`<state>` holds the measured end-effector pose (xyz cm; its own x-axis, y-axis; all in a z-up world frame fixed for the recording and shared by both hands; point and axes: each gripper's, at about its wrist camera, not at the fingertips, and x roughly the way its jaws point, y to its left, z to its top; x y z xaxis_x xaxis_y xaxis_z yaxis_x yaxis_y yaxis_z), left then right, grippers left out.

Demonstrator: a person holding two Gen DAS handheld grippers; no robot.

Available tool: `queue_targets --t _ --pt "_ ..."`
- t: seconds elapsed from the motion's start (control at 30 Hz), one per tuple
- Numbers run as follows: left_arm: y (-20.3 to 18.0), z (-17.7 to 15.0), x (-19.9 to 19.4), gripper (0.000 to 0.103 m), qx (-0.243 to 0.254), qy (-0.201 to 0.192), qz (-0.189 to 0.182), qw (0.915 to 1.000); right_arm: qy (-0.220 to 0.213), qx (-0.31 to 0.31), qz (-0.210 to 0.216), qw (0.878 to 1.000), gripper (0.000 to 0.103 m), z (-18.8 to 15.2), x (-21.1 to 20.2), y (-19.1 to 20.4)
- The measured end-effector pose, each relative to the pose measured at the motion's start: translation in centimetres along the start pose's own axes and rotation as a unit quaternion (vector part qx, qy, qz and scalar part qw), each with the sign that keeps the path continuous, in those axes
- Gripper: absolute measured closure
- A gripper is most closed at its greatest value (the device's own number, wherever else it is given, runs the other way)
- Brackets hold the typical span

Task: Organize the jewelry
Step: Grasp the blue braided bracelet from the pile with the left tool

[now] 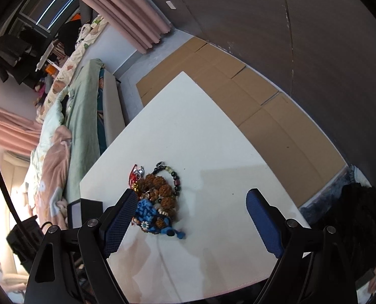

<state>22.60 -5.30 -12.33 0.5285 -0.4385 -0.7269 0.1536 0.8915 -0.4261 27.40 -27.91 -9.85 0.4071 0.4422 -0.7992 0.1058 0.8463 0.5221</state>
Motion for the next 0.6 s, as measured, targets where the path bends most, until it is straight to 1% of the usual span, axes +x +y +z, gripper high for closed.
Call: queue_targets --t 0.07,0.13,0.3,0.33,0.43,0.47,0.5,0.53,0.57,0.6 --pt "0.0 -0.2 0.8 0.057 -0.003 0.007 -0.001 1.0 0.001 0.001 0.003 1.0 0.014 0.1 0.0 -0.2" --pt "0.1 -0.3 1.4 0.06 -0.004 0.013 0.0 0.9999 0.002 -0.004 0.005 1.0 0.014 0.2 0.0 0.0" --pt "0.3 -0.3 2.3 0.061 -0.01 0.019 0.001 0.9998 0.003 -0.014 0.007 1.0 0.014 0.1 0.0 0.2" --pt "0.3 -0.4 2.5 0.061 -0.008 0.018 -0.002 0.9998 0.004 -0.014 0.007 1.0 0.014 0.1 0.0 0.2" --pt "-0.1 -0.3 3.0 0.061 0.004 0.013 0.005 0.9999 0.005 -0.015 0.005 1.0 0.014 0.1 0.2 0.1" --pt "-0.1 -0.4 3.0 0.063 0.004 0.014 0.005 0.9999 0.005 -0.015 0.003 1.0 0.014 0.1 0.2 0.1" --pt "-0.1 -0.4 3.0 0.067 0.003 0.011 0.007 0.9999 0.005 -0.015 0.001 1.0 0.014 0.1 0.3 0.2" --pt "0.0 -0.5 3.1 0.083 0.004 0.013 0.01 0.9999 0.005 -0.016 -0.001 1.0 0.014 0.1 0.3 0.2" --pt "0.0 -0.6 3.3 0.091 0.003 0.02 0.009 0.9998 0.005 -0.018 -0.003 1.0 0.014 0.0 0.4 0.2" --pt "0.2 -0.7 3.5 0.091 -0.003 0.024 0.003 0.9997 0.006 -0.018 -0.005 1.0 0.014 -0.1 0.5 0.3"
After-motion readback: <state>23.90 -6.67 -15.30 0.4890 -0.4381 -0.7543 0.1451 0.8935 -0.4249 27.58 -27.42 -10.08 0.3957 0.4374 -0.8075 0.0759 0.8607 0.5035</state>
